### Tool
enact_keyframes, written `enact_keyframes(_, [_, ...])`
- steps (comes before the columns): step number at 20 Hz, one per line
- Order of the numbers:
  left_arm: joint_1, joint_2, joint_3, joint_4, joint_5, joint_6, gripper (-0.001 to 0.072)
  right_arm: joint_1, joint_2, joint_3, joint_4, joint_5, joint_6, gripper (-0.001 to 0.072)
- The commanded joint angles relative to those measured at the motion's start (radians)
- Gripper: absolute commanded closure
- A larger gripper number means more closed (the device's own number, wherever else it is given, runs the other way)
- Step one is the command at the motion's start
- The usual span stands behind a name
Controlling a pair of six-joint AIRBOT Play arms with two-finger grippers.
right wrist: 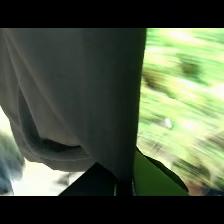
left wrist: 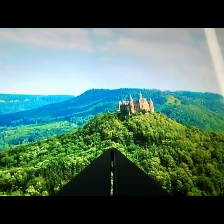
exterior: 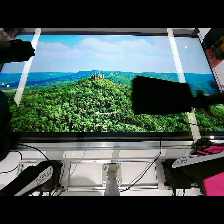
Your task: Fold the clothes and pants, and hang the long-sleeved shirts on hangers.
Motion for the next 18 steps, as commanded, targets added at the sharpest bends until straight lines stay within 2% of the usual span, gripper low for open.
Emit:
enact_keyframes(1, [0.001,0.001,0.001,0.000,0.000,0.000,0.0697,-0.285,0.085,-0.008,-0.089,0.026,0.017,0.0700])
enact_keyframes(5, [0.001,0.001,0.001,0.000,0.000,0.000,0.0697,-0.441,0.122,-0.008,-0.103,0.032,0.068,0.0696])
enact_keyframes(6, [0.001,0.001,0.001,0.000,0.000,0.000,0.0697,-0.455,0.130,-0.007,-0.104,0.029,0.089,0.0653])
enact_keyframes(7, [0.001,0.001,0.001,0.000,0.000,0.000,0.0697,-0.465,0.139,-0.006,-0.105,0.029,0.113,0.0451])
enact_keyframes(8, [0.001,0.001,0.001,0.000,0.000,0.000,0.0697,-0.473,0.152,-0.007,-0.105,0.019,0.146,0.0152])
enact_keyframes(9, [0.001,0.001,0.001,0.000,0.000,0.000,0.0697,-0.478,0.163,-0.006,-0.108,0.003,0.169,0.0019])
enact_keyframes(14, [0.001,0.001,0.001,0.000,0.000,0.000,0.0697,-0.479,0.258,-0.005,-0.060,-0.116,0.265,0.0019])
enact_keyframes(16, [0.001,0.001,0.001,0.000,0.000,0.000,0.0697,-0.477,0.309,0.033,0.027,-0.170,0.299,0.0020])
enact_keyframes(18, [0.001,0.001,0.001,0.000,0.000,0.000,0.0697,-0.477,0.350,0.102,0.195,-0.220,0.307,0.0021])
